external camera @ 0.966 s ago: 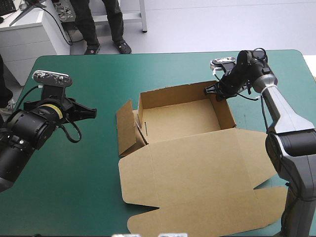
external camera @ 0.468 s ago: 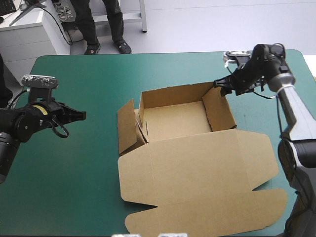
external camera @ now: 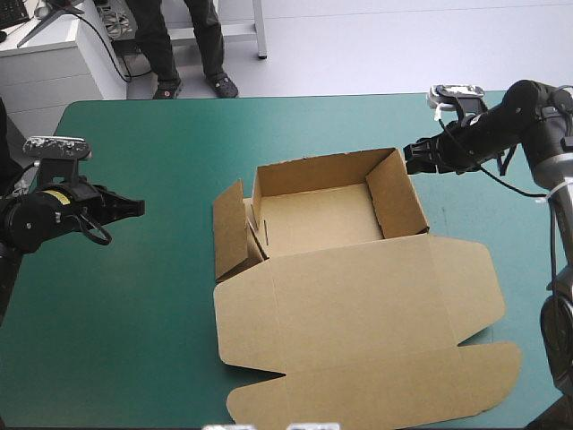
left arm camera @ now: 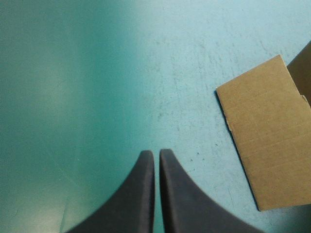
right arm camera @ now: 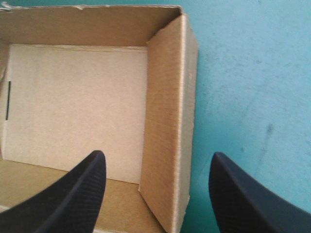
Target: Fold the box
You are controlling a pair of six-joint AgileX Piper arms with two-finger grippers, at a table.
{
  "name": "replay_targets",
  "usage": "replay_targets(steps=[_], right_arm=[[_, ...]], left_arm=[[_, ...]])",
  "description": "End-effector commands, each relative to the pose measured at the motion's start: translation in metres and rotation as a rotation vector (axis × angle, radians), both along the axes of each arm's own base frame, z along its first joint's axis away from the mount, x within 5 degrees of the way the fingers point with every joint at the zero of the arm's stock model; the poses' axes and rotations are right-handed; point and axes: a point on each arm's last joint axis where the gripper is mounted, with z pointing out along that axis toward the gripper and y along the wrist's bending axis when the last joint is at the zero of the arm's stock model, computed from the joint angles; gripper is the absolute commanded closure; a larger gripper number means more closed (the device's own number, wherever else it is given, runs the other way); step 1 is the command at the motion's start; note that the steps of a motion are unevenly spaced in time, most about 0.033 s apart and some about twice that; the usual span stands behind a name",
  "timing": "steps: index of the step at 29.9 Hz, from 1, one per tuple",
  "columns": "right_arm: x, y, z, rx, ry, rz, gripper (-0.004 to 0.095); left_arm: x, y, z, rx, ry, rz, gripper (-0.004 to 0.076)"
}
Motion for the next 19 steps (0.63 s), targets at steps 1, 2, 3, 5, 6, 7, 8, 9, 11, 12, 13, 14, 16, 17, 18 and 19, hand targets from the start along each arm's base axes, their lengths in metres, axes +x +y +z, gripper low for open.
replay_targets(steps=[1, 2, 3, 5, 6, 7, 8, 9, 11, 12, 13, 14, 16, 17, 18, 19], right_arm=[[-0.007, 0.005, 0.024, 0.063, -0.117, 0.038, 0.0331], [-0.003, 0.005, 0.020, 0.065, -0.110, 0.036, 0.0331], [0.000, 0.005, 0.016, 0.065, -0.098, 0.035, 0.0331], [0.007, 0.005, 0.005, 0.064, -0.061, 0.038, 0.0331], [0.011, 0.005, -0.002, 0.065, -0.035, 0.041, 0.0331], [0.016, 0.005, -0.010, 0.064, -0.012, 0.043, 0.0331], [0.019, 0.005, -0.016, 0.065, 0.004, 0.042, 0.0331], [0.024, 0.005, -0.023, 0.062, 0.021, 0.049, 0.0331], [0.033, 0.005, -0.038, 0.053, 0.045, 0.068, 0.0331], [0.037, 0.005, -0.044, 0.050, 0.056, 0.075, 0.0331], [0.040, 0.005, -0.050, 0.048, 0.065, 0.077, 0.0331], [0.043, 0.005, -0.055, 0.046, 0.075, 0.076, 0.0331], [0.047, 0.004, -0.063, 0.040, 0.092, 0.075, 0.0331], [0.048, 0.003, -0.066, 0.033, 0.096, 0.074, 0.0331], [0.049, 0.003, -0.068, 0.026, 0.100, 0.073, 0.0334], [0.051, 0.002, -0.070, 0.023, 0.100, 0.070, 0.0348]], left_arm=[[-0.002, -0.001, 0.017, -0.020, -0.100, 0.000, 0.0710], [-0.002, -0.001, 0.017, -0.024, -0.100, 0.000, 0.0710], [-0.002, -0.001, 0.017, -0.023, -0.100, 0.000, 0.0710], [-0.002, -0.001, 0.017, -0.023, -0.100, 0.000, 0.0710], [-0.002, -0.002, 0.017, -0.026, -0.100, 0.000, 0.0710], [-0.002, -0.002, 0.017, -0.029, -0.100, -0.001, 0.0710], [-0.002, -0.002, 0.017, -0.031, -0.100, -0.001, 0.0710], [-0.002, -0.002, 0.017, -0.038, -0.100, -0.002, 0.0710], [-0.002, -0.003, 0.017, -0.047, -0.100, -0.003, 0.0710], [-0.002, -0.004, 0.017, -0.055, -0.100, -0.004, 0.0710], [-0.002, -0.004, 0.017, -0.061, -0.100, -0.008, 0.0710], [-0.002, -0.004, 0.017, -0.063, -0.100, -0.008, 0.0710], [-0.002, -0.004, 0.017, -0.063, -0.100, -0.008, 0.0710], [-0.002, -0.004, 0.017, -0.065, -0.100, -0.008, 0.0710], [-0.002, -0.004, 0.017, -0.065, -0.100, -0.008, 0.0710], [-0.002, -0.004, 0.017, -0.065, -0.100, -0.008, 0.0710]])
